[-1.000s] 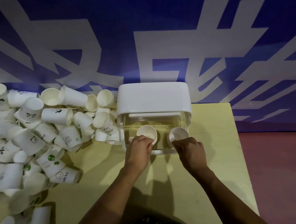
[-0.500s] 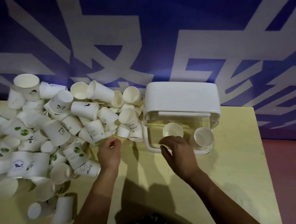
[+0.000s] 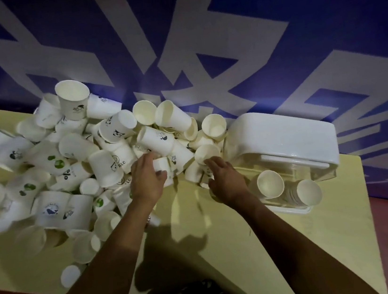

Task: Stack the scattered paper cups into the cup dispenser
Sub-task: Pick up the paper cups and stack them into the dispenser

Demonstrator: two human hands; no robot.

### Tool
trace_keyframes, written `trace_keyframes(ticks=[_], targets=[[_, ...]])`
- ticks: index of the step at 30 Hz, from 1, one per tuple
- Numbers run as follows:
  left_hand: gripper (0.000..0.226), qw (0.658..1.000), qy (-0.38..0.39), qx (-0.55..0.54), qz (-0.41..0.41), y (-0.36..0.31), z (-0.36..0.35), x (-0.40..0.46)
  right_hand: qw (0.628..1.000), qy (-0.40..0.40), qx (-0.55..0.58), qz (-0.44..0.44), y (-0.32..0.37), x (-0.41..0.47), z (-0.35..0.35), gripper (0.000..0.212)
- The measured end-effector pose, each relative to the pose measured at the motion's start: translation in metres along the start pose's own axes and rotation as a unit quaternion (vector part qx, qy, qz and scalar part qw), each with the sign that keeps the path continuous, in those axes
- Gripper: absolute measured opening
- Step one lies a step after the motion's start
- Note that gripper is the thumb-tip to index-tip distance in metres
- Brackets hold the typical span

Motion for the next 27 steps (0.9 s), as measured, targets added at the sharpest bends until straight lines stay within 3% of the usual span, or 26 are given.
trace_keyframes(ticks=[3,9,12,15,19,22,27], targets=[[0.048,0.999,0.045,0.006,0.006,0.013,-0.006,0.001,0.999,-0.031,0.007,-0.034,0.001,0.000,-0.004,0.047],[0.033,0.998,0.063,0.014,-0.029,0.015,-0.008,-0.009,0.987,-0.129,0.064,-0.064,0.002,-0.023,0.004,0.018],[0.004,0.995,0.058,0.029,-0.080,-0.001,-0.004,-0.021,0.984,-0.158,0.057,-0.065,0.002,-0.042,0.006,0.010],[0.022,0.991,0.063,0.029,-0.115,-0.021,-0.001,-0.037,0.977,-0.197,0.046,-0.065,-0.002,-0.063,0.011,0.004],[0.015,0.986,0.053,-0.005,-0.160,-0.052,0.004,-0.055,0.963,-0.248,0.050,-0.093,-0.018,-0.096,0.022,0.007],[0.002,0.978,0.042,-0.026,-0.203,-0.086,0.004,-0.066,0.963,-0.237,0.086,-0.096,-0.041,-0.115,0.026,0.009],[0.011,0.960,0.040,-0.026,-0.275,-0.145,-0.013,-0.075,0.946,-0.259,0.157,-0.117,-0.089,-0.146,0.041,0.010]])
Point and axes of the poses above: each hand's wrist, its own x-axis towards the middle knuckle, its own z-axis out of the back of the hand, y = z × x, the point moved 7 cm from there along x, towards the middle knuckle, and after that the axes turned 14 degrees about -z, right-handed, at the moved point
